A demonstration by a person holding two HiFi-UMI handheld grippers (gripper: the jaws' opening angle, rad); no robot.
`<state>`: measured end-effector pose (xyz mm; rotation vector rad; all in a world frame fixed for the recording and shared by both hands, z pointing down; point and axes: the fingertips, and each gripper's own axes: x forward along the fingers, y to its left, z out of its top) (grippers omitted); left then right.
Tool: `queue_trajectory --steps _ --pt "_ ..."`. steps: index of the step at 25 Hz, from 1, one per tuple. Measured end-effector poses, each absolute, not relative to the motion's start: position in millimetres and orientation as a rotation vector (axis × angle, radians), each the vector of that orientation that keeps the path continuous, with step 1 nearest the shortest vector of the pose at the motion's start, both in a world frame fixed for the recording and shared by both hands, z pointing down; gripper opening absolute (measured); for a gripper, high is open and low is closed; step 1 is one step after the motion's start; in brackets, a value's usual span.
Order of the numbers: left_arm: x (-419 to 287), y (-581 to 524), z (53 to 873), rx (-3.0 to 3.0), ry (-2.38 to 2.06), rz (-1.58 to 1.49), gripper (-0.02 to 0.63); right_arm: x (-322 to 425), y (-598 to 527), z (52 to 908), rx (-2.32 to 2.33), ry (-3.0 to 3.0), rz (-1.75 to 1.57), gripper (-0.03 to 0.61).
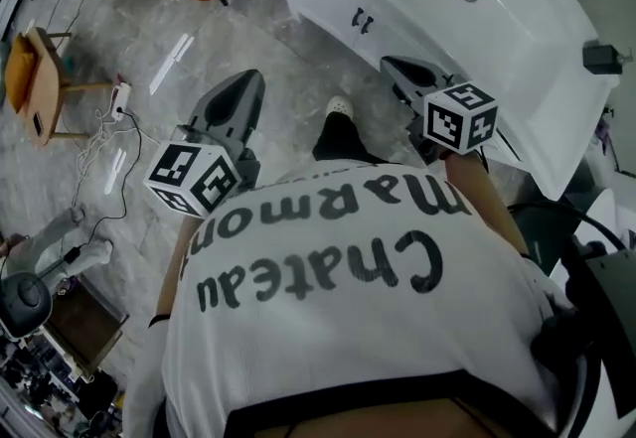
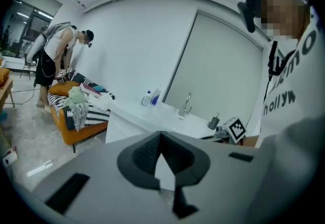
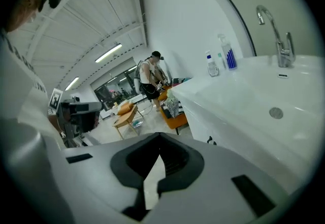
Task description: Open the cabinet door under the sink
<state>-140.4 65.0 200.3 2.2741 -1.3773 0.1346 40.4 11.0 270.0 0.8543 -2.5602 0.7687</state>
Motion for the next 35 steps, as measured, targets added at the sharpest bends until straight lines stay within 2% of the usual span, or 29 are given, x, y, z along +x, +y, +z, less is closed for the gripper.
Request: queue_trajectory --steps 7,19,25,28,35 --pt "-117 -15 221 2.535 -1.166 0.206 0.008 29 -38 306 0.873 -2.499 0.764 0.005" --pt "-83 -91 288 2.530 -0.808 0.460 0.008 10 -70 348 0.937 -2.362 0.845 0.005" --pt "-64 -109 309 2.515 -0.460 0.499 0.008 15 -88 367 1.281 -2.265 1.069 0.005" --pt "-64 -117 320 2.519 -0.296 0.515 0.008 13 -91 384 1.384 -2.262 1.080 0.005" --pt "-77 -118 356 2.616 -0.088 0.754 0.008 31 -85 411 1.639 -2.127 1.155 0.005"
